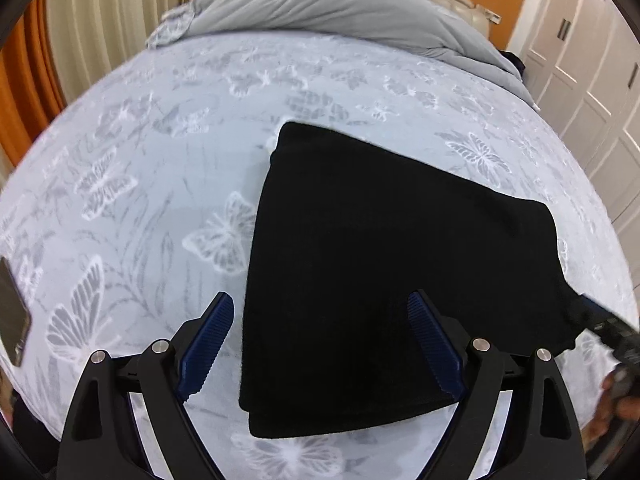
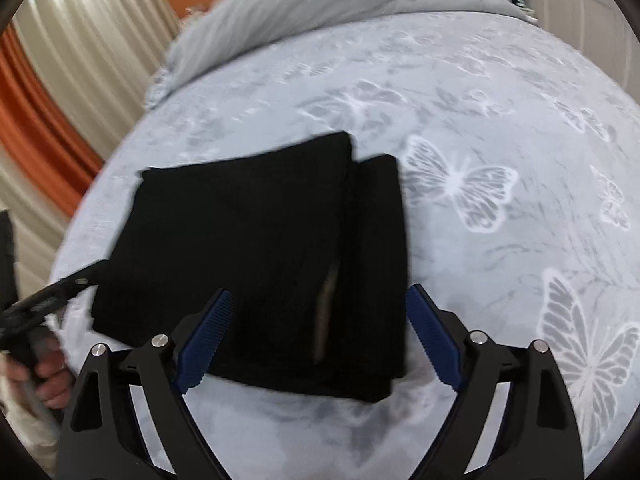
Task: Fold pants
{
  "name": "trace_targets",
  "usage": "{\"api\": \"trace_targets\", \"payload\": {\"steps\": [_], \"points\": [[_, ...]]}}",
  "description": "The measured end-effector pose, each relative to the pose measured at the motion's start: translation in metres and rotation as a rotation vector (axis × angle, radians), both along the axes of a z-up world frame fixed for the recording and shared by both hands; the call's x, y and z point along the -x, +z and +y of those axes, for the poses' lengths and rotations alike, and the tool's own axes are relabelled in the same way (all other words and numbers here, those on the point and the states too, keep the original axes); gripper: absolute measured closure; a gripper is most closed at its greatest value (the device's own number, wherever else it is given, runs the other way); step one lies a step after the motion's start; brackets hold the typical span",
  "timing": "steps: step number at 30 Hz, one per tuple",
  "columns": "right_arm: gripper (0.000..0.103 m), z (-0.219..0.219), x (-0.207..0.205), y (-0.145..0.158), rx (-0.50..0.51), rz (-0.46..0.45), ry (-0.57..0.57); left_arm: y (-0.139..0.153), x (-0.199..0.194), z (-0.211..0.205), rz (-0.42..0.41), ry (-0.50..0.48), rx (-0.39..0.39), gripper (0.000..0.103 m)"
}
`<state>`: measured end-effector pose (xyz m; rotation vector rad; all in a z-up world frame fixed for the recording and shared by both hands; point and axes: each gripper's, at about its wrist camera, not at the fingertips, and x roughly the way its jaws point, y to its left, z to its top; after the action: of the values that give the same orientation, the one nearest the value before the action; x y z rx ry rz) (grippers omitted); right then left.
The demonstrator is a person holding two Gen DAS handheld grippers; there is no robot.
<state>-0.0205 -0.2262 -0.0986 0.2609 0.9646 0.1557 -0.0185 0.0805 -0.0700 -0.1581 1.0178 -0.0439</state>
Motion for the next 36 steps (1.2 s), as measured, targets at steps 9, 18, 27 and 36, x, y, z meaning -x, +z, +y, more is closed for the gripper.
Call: {"api": "trace_targets", "payload": {"steps": [9,18,27,36], "points": [[0.048,0.013,0.000,-0.001,-0.040,0.001,0.063,0.002,-0.002,0.013,-0.004,0.052,0.016,0.017],[0.086,0.014,0.018,0.023,0.021,-0.077,0.074,0.003,0.000,-0.002,-0.017,0.001,-0.004,0.017],[0.007,-0.001,0.015,0.007,0.078,-0.042,0.007,-0.032,-0.006,0.005,0.128,-0.010,0.137,0.016],[0.066,-0.012,-0.004,-0.025,-0.303,0.075,0.004,-0.048,-0.019,0.007,0.168,-0.025,0.325,0.037]]}}
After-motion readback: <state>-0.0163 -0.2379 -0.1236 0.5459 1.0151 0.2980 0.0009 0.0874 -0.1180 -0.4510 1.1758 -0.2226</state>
